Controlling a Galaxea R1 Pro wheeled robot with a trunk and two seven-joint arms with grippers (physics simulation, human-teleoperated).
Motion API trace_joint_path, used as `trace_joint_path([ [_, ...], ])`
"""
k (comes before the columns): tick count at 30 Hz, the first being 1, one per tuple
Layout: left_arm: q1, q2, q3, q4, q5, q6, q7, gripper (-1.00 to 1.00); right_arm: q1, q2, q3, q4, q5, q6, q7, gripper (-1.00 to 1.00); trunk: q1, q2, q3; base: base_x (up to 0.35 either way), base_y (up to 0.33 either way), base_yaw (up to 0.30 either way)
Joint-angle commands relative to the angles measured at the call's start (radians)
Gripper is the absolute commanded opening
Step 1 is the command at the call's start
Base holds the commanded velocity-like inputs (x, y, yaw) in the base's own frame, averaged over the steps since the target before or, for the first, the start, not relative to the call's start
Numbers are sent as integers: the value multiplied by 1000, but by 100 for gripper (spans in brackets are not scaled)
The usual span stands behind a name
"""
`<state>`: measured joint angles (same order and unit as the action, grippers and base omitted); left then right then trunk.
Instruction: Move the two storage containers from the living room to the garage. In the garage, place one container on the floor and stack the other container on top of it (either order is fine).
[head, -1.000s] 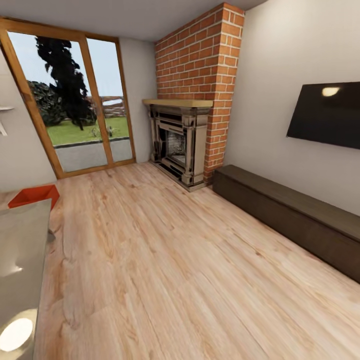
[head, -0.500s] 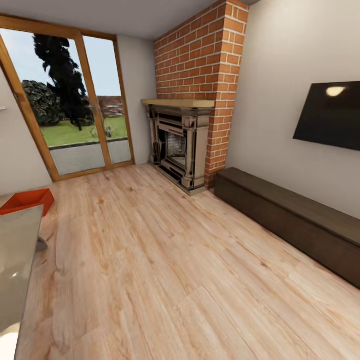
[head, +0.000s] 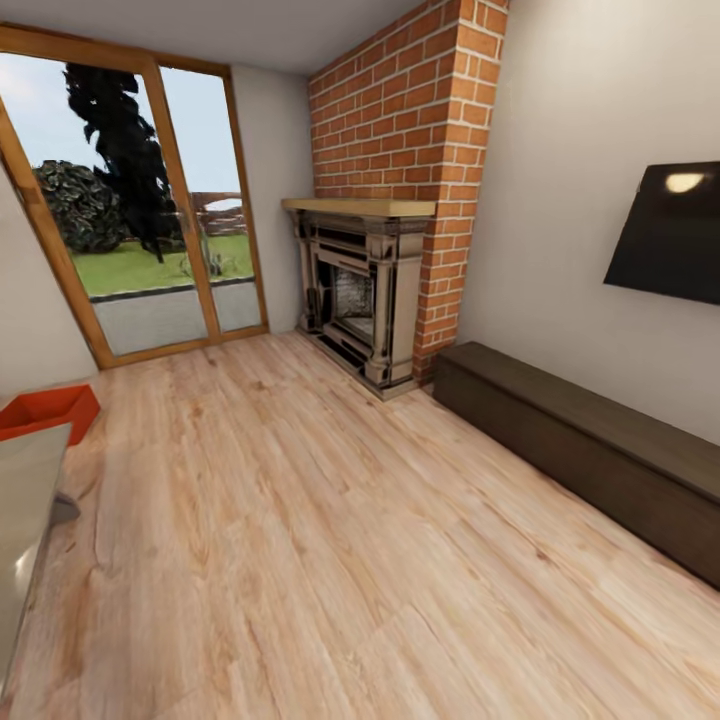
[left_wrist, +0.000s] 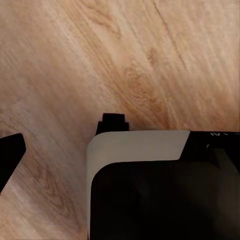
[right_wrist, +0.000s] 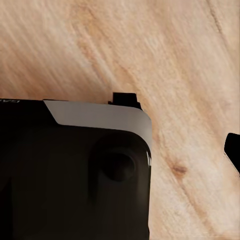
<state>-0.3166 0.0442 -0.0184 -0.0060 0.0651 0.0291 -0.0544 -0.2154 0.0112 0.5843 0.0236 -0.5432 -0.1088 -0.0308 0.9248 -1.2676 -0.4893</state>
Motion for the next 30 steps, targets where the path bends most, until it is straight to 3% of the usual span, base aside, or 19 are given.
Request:
trace_joint_path([
  [1, -1, 0, -2, 0, 7, 3, -4, 100, -1, 0, 8, 2, -8, -5, -1, 100, 1, 0, -1, 321, 0, 145],
  [30, -1, 0, -2, 0, 7, 3, -4, 100, -1, 0, 8, 2, -9, -6, -2, 100, 1, 0, -1, 321, 0, 257],
])
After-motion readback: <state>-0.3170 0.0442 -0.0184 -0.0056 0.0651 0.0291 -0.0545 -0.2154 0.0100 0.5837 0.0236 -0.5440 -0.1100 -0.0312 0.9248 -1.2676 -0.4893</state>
